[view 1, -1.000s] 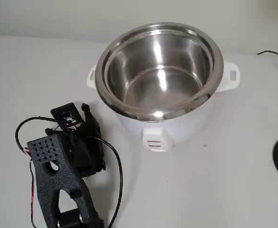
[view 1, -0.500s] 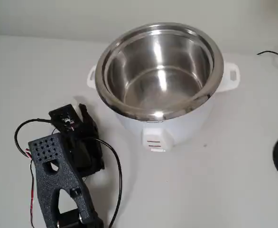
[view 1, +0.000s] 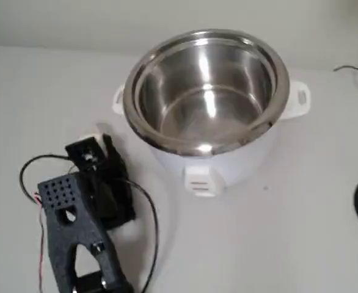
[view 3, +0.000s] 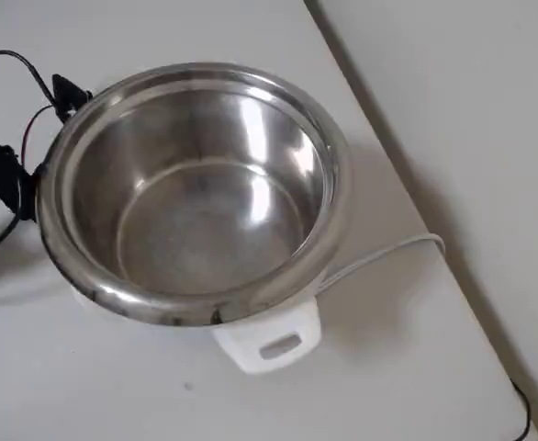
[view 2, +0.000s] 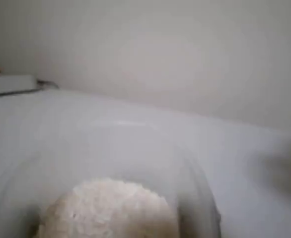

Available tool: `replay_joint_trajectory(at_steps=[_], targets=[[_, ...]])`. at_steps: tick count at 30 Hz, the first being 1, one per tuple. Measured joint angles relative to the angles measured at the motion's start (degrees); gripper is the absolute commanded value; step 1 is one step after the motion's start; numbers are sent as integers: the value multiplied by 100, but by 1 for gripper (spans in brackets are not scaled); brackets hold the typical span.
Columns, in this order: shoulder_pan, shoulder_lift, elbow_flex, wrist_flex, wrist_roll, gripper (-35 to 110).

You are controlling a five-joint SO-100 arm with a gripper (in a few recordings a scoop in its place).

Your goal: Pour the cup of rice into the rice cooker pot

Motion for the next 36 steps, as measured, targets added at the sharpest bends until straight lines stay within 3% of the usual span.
replay_joint_trajectory(at_steps=[13,36], targets=[[158,1881,18,2250,-510,14],[545,5388,26,5599,-264,15]])
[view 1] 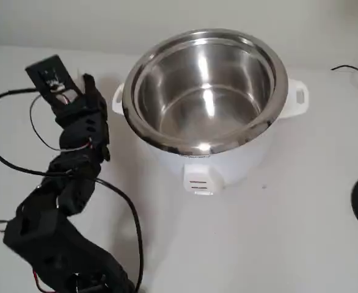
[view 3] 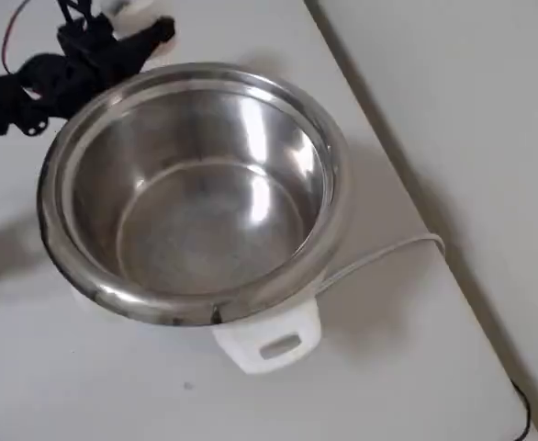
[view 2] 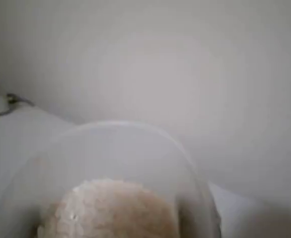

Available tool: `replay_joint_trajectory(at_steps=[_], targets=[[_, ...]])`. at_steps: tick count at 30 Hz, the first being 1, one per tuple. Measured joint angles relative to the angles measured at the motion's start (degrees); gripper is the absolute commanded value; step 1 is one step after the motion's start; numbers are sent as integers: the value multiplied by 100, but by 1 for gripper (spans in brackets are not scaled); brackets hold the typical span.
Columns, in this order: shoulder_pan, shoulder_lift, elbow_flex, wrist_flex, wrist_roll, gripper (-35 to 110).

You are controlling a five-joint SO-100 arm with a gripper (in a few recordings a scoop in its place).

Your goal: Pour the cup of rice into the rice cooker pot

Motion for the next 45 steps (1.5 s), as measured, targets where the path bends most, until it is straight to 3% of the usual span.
replay_joint_trajectory(at_steps=[12,23,32,45], targets=[[624,1433,-721,2021,976,15],[1942,1617,-2206,3911,2900,15],[2874,1617,-2540,5010,4992,15],[2575,2048,-2540,6442,8631,14]])
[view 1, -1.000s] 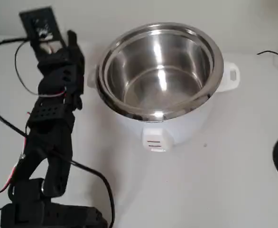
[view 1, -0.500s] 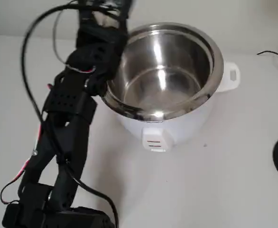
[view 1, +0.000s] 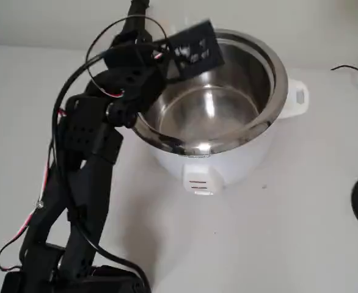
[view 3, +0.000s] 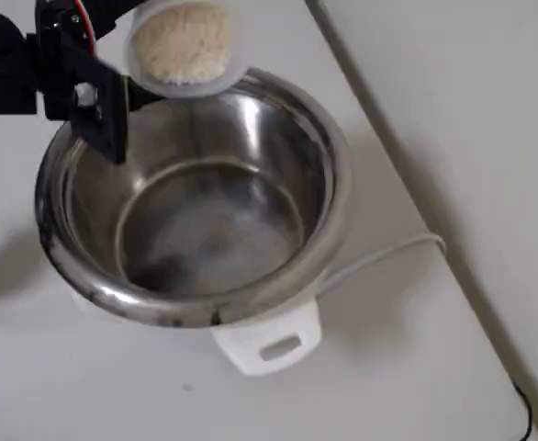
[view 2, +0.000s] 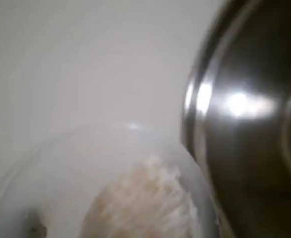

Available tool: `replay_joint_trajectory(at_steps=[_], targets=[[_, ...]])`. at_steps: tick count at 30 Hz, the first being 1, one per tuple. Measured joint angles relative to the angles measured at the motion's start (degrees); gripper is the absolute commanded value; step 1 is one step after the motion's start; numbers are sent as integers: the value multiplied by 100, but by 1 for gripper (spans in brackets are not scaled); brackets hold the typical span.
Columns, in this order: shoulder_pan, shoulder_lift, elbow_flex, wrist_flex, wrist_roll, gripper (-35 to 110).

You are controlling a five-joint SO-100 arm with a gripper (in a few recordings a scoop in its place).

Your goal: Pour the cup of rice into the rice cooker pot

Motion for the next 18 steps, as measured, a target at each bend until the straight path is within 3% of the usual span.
replay_joint_trajectory(at_steps=[11,18], targets=[[114,35,0,281,3208,14],[290,35,-9,422,4298,13]])
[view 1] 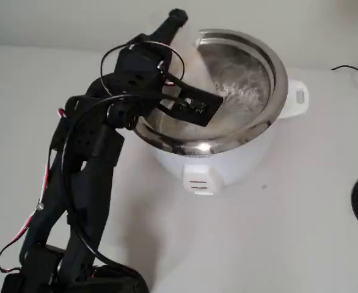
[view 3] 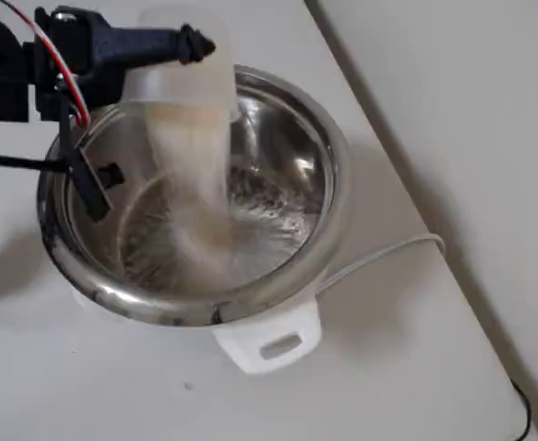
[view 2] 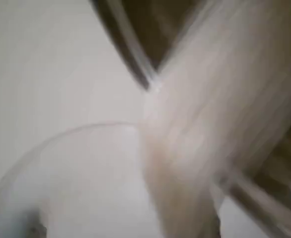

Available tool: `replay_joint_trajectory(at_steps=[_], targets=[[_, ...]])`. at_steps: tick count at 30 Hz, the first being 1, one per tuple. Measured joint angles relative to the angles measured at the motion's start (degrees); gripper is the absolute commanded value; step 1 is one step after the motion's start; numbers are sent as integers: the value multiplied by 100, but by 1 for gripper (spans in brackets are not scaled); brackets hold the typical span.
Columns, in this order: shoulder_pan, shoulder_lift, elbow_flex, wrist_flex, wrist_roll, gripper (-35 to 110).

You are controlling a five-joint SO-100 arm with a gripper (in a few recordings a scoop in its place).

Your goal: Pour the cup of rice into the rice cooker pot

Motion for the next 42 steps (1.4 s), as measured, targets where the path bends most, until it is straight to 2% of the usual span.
replay_joint_trajectory(at_steps=[5,9,15,21,26,29,33,36,42], targets=[[35,9,0,0,123,13],[-35,9,0,-79,-536,13],[-396,26,0,-264,-2452,14],[-1002,272,0,-246,-5071,14],[-1644,571,0,176,-7198,14],[-2083,800,114,606,-8139,14],[-2575,1239,694,598,-8974,14],[-2856,1960,2092,-53,-9606,15],[-3190,2883,5229,-2329,-10661,17]])
